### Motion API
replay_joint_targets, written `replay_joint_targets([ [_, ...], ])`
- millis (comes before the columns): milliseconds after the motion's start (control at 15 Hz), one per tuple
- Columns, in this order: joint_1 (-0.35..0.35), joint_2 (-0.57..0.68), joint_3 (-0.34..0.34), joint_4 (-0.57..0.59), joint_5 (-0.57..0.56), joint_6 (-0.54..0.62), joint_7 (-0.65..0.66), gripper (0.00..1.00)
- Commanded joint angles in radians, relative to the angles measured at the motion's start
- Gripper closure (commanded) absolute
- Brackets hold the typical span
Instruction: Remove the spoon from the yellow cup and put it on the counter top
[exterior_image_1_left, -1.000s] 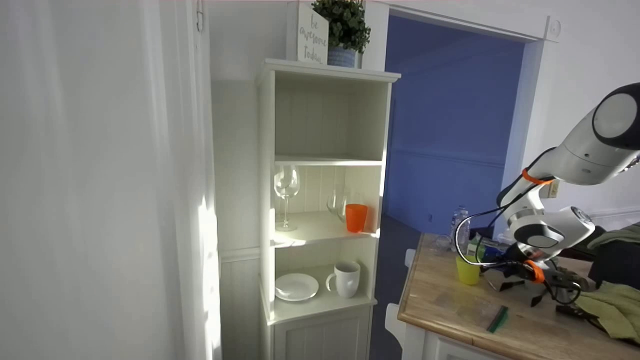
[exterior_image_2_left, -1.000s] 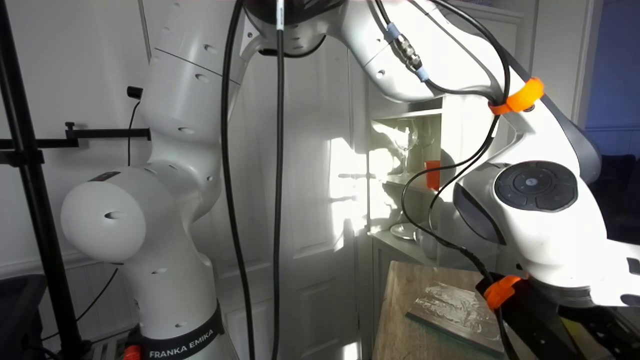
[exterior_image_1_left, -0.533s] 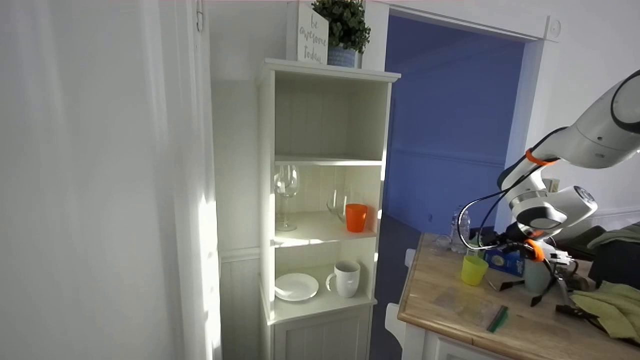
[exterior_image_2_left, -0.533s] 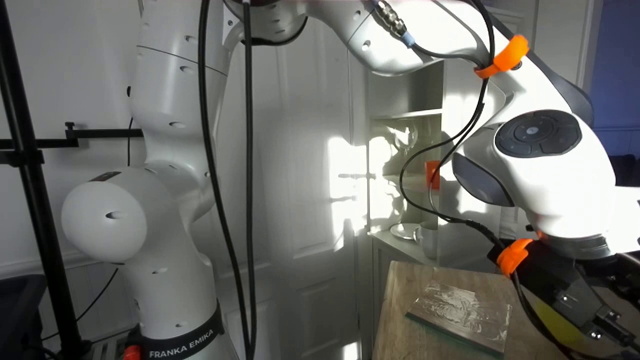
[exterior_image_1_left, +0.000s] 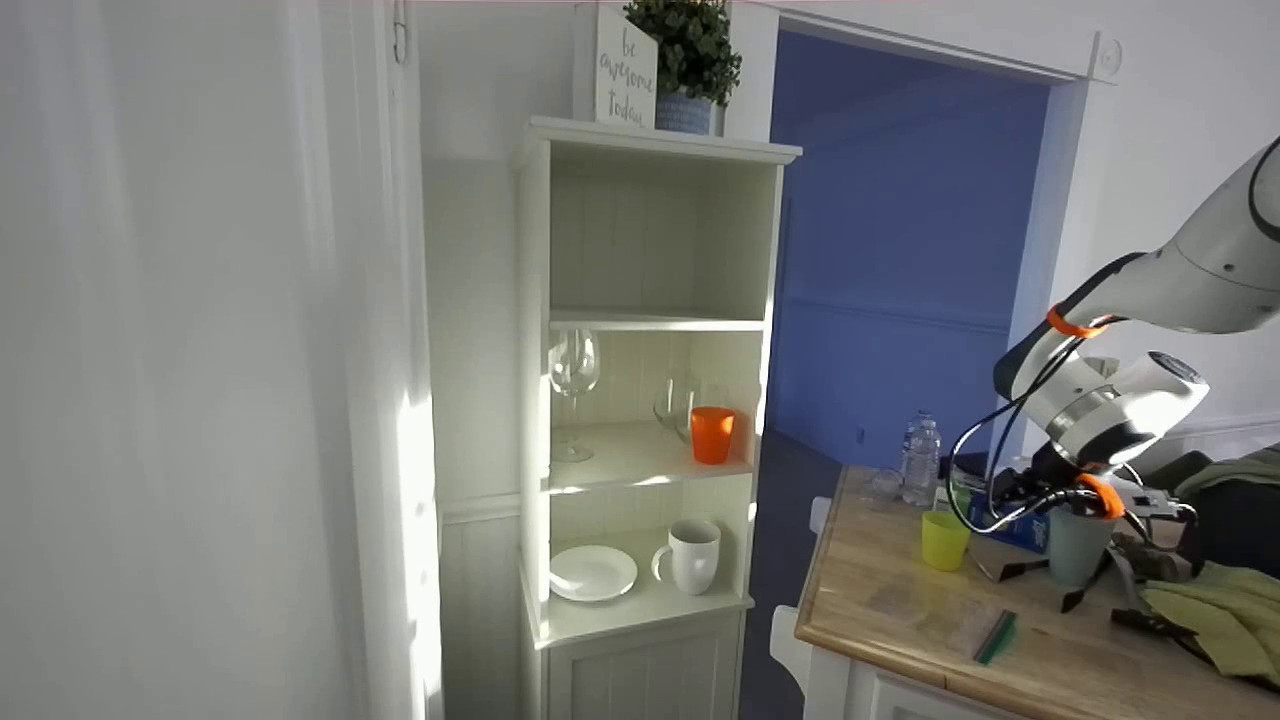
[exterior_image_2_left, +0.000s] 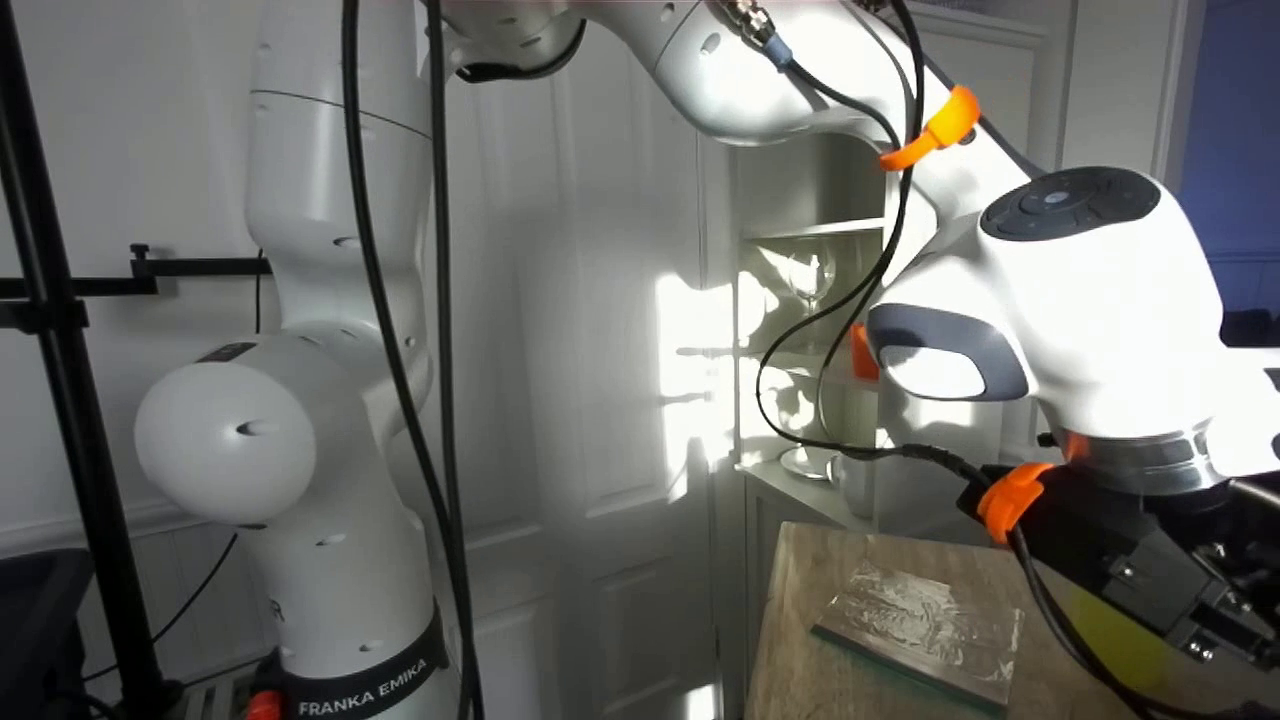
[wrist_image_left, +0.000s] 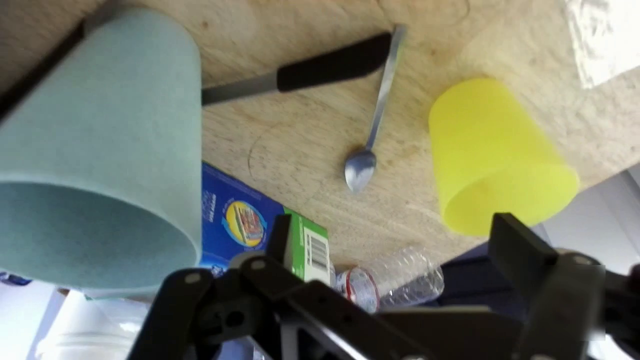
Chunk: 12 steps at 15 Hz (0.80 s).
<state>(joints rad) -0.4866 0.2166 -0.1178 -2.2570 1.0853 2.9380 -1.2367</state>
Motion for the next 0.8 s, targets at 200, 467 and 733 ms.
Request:
replay_joint_targets([
  [200,0.181,-0.153,-0.264,-0.215,-0.516,-0.055,0.387,0.00],
  [467,0.229,-0.226,-0.379,-0.200,-0.836,-0.223,0.637,0.00],
  [733,0.163,-0.239,-0.312,-0.173,-0.880,-0.343,0.662,0.00],
])
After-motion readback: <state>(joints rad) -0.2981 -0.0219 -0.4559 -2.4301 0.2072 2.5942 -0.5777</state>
